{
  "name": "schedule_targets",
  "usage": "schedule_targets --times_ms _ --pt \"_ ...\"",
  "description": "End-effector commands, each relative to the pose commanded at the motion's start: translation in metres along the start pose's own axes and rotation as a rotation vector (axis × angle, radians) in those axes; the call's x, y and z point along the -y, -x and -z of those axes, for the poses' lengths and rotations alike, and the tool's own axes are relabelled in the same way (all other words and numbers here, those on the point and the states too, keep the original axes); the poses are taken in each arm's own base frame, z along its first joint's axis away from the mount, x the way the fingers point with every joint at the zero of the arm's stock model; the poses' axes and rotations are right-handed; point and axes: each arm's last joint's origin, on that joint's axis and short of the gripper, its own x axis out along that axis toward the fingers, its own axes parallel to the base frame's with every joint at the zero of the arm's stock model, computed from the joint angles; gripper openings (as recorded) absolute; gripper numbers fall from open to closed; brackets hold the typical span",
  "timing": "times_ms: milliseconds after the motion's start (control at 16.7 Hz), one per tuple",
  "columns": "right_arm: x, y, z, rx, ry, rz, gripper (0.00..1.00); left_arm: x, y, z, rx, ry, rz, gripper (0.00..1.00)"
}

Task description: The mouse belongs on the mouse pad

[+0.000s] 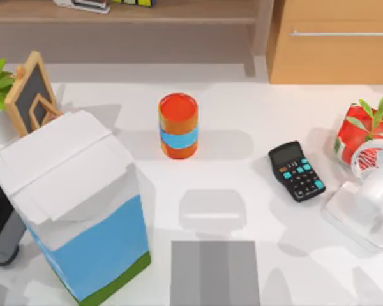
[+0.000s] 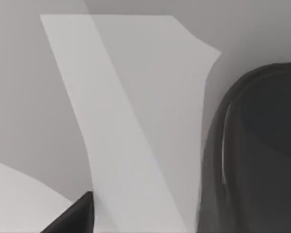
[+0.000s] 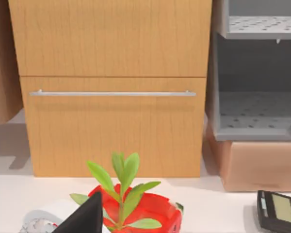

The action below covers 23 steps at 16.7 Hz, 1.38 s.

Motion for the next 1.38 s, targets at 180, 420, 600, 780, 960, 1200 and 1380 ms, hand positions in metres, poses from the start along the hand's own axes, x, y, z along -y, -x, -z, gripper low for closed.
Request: schedule_targets --times_ms 180,420,600,780,960,1200,1380 --pt "0.000 0.000 0.000 0.000 0.000 0.000 1.00 0.000 0.000 0.000 0.000 0.000 0.000 0.77" --pt "0.000 0.000 0.000 0.000 0.000 0.000 1.00 0.000 0.000 0.000 0.000 0.000 0.000 0.47" --pt "0.000 0.000 0.000 0.000 0.000 0.000 1.00 0.000 0.000 0.000 0.000 0.000 0.000 0.25" --pt "0.000 0.000 0.000 0.000 0.000 0.000 1.00 0.000 0.000 0.000 0.000 0.000 0.000 0.02" --pt "0.000 0.000 0.000 0.000 0.000 0.000 1.00 0.000 0.000 0.000 0.000 0.000 0.000 0.00" --pt "0.000 0.000 0.000 0.000 0.000 0.000 1.00 0.000 0.000 0.000 0.000 0.000 0.000 0.00" --pt "0.000 0.000 0.000 0.000 0.000 0.000 1.00 0.001 0.013 0.003 -0.033 0.021 -0.004 0.00"
